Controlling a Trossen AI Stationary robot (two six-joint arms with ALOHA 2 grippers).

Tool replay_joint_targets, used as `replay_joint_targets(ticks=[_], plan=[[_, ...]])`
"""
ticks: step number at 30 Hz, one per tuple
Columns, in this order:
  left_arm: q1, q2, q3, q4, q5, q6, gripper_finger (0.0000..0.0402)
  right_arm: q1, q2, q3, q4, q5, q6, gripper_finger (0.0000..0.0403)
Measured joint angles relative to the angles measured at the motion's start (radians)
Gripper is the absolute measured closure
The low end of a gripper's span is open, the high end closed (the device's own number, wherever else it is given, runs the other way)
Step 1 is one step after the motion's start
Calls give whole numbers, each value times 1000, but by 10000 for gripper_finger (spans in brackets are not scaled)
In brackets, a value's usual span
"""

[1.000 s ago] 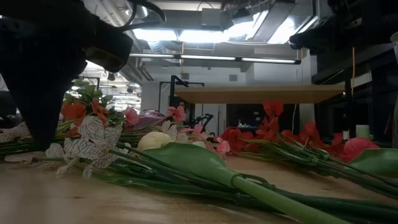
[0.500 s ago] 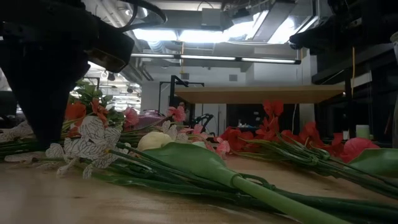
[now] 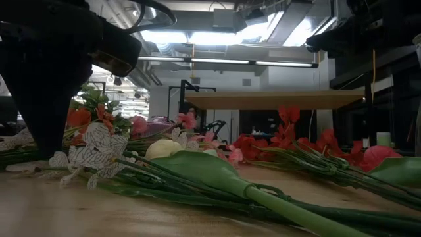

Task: Pick and place flowers into a vace then onto a shelf
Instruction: Put the pink flowers into the purple vase

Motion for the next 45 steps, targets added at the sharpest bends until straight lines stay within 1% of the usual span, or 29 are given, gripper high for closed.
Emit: replay_joint_targets(ticks=[5,13,16,19,20,30,39,45], plan=[[0,0,0,0,0,0,321,0,0,0,0,0,0,391],[0,0,0,0,10,16,326,0,0,0,0,0,0,391],[0,0,0,0,18,27,348,0,0,0,0,0,0,391],[0,0,0,0,14,8,385,0,0,0,0,0,0,391],[0,0,0,0,16,0,392,0,0,0,0,0,0,391],[0,-25,0,-1,17,-5,398,0,0,0,0,0,1,391],[-9,-139,0,-14,-78,18,399,0,0,0,-7,0,2,391],[-10,-205,0,-124,-121,18,399,0,0,0,-9,0,2,391]])
